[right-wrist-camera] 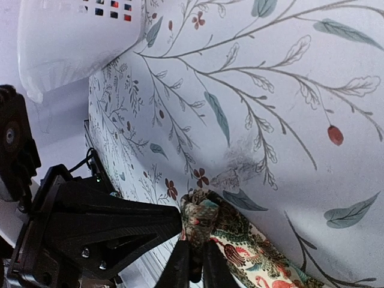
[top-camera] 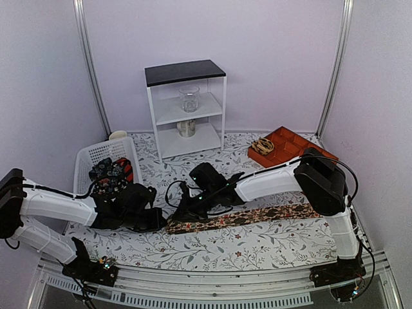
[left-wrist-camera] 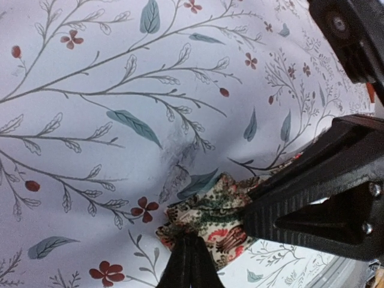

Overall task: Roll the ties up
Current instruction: Roll the tie at the center of the board.

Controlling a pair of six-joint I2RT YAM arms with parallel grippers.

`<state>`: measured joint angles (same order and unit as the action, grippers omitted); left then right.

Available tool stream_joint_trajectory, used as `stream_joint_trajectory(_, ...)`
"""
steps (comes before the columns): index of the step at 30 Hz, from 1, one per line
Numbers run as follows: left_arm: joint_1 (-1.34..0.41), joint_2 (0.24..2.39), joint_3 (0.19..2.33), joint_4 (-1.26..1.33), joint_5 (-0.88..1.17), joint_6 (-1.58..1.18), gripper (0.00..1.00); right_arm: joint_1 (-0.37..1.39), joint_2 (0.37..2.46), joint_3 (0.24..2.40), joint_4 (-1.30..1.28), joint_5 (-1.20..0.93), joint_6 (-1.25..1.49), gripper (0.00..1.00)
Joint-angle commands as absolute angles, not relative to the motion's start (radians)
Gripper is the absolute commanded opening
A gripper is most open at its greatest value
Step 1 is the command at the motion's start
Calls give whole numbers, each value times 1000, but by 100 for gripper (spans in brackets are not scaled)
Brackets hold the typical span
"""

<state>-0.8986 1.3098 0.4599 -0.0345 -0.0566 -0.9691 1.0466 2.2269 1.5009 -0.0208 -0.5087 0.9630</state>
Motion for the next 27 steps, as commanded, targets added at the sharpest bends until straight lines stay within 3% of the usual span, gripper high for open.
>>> stream_joint_trajectory(1, -920, 1307, 456, -20, -52, -968, 0, 1051, 2240, 1503, -13, -509, 948, 4)
stream_joint_trajectory(3, -921, 1297, 456, -29, -53, -972, 0, 1051, 2214, 1466, -6, -499, 950, 0)
stream_joint_trajectory(20, -929, 1272, 465, 2, 25, -939, 0, 1065, 2053, 1257, 121, -401, 1026, 0)
stream_joint_trajectory(27, -927, 1292, 467, -10, -34, -943, 1, 1071, 2009, 1199, 121, -351, 1041, 0)
